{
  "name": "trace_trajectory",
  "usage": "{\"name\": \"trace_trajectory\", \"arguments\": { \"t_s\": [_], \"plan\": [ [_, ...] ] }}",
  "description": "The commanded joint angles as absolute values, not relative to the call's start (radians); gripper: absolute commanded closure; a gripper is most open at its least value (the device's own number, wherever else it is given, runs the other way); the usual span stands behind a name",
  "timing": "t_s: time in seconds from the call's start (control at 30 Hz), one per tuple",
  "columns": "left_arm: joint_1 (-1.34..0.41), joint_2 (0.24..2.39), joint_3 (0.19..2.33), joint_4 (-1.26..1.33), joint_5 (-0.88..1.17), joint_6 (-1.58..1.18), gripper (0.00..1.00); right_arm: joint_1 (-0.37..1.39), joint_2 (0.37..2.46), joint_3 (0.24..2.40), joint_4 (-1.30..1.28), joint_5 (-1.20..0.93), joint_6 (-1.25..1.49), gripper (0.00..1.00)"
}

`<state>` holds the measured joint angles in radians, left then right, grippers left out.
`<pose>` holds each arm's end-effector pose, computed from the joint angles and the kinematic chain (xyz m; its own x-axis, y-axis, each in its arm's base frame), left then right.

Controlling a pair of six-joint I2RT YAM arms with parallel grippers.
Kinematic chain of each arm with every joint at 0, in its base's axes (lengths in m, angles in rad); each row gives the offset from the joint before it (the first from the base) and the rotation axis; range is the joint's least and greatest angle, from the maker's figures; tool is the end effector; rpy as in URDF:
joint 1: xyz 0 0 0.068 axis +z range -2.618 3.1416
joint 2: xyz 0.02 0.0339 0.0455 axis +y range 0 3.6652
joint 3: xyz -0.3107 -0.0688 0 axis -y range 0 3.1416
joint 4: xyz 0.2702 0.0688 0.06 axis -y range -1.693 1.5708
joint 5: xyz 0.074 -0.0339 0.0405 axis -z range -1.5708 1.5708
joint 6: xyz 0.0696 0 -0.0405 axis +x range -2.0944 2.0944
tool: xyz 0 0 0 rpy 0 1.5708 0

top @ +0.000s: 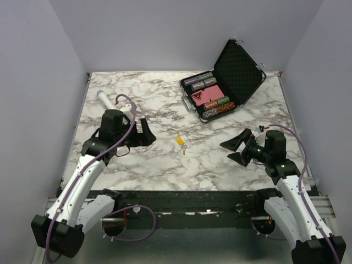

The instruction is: Remove the keys from the keyring

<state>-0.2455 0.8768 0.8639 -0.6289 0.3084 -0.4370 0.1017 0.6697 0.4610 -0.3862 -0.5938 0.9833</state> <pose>0.1933 -0.0702 0.3248 -0.7239 -0.2343 -0.6488 0.1777 0.8454 -0.5036 0.1574 0.0552 0.2353 -0.7628 0.6156 -0.1981 0.1619 0.4783 0.8631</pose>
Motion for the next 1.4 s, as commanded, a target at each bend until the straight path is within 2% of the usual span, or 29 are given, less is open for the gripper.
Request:
{"name": "trace_trajectory", "arguments": {
  "t_s": [0.0, 0.17, 0.4, 0.57, 0.83, 1.37],
  "plan": [
    [-0.392, 0.946, 0.897, -0.534, 0.212, -0.384, 0.03, 0.106, 0.647, 0.537, -0.506, -0.598, 0.893, 0.00],
    [-0.425, 1.008, 0.850, -0.390, 0.284, -0.380, 0.02, 0.106, 0.646, 0.604, -0.578, -0.563, 0.848, 0.00],
    [-0.433, 1.271, 0.916, -0.321, 0.446, -0.293, 0.05, 0.106, 0.647, 0.627, -0.546, -0.621, 0.864, 0.00],
    [-0.437, 1.481, 1.046, -0.339, 0.583, -0.238, 0.05, 0.106, 0.686, 0.652, -0.540, -0.641, 0.845, 0.00],
    [-0.446, 1.681, 1.147, -0.383, 0.620, -0.181, 0.11, 0.106, 0.730, 0.689, -0.535, -0.653, 0.839, 0.00],
    [-0.466, 1.864, 1.230, -0.402, 0.621, -0.156, 0.14, 0.106, 0.746, 0.704, -0.526, -0.654, 0.844, 0.00]
  ]
}}
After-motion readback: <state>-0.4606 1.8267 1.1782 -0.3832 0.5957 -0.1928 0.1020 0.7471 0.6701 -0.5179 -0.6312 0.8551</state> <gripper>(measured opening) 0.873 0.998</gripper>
